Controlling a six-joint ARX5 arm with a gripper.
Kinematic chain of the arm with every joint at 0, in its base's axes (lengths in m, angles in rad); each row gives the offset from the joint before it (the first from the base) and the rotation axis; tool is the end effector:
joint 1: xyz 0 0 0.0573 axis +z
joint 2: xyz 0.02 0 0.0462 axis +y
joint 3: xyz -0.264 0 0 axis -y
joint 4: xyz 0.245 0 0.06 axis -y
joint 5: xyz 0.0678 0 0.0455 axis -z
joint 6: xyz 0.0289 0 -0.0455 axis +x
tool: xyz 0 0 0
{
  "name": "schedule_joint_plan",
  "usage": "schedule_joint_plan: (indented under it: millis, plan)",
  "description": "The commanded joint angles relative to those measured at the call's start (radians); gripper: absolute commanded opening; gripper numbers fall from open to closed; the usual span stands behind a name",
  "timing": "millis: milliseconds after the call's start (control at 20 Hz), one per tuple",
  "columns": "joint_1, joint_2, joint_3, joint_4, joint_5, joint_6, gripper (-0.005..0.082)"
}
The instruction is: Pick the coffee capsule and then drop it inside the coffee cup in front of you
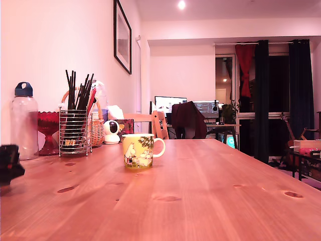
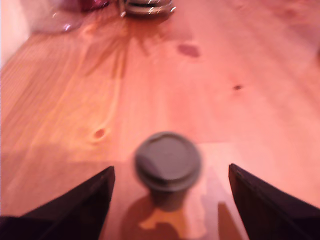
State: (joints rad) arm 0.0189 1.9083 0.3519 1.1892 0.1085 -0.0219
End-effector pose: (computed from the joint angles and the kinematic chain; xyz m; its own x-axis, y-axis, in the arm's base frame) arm 0.2610 0.0018 0.0738 0.9297 -0.0907 -0.3569 0.0744 0.9955 -0.0593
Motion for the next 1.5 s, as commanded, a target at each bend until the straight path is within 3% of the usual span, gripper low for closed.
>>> schedule_joint_plan:
  millis: [0,250,350,500,550,1000,1250,1450]
  plan:
    - [0.008,0.017,0.011,0.009,0.006,0.008,0.0656]
    - [0.010,0.017,0.018,0.007,0.008,0.031,0.0629]
    - [0.010,0.017,0.027,-0.015,0.010,0.031,0.0516]
    - [0.010,0.017,0.040,-0.038,0.031,0.049,0.0244]
    - [0.010,0.017,0.042,-0.039,0.036,0.051,0.0204]
    - [0.010,0.017,0.045,-0.024,0.061,0.053,0.0197]
    - [-0.007,-0.009,0.045,0.068,0.187,0.045,0.0198]
    - [-0.033,-0.065,0.047,0.067,0.211,0.021,0.0198]
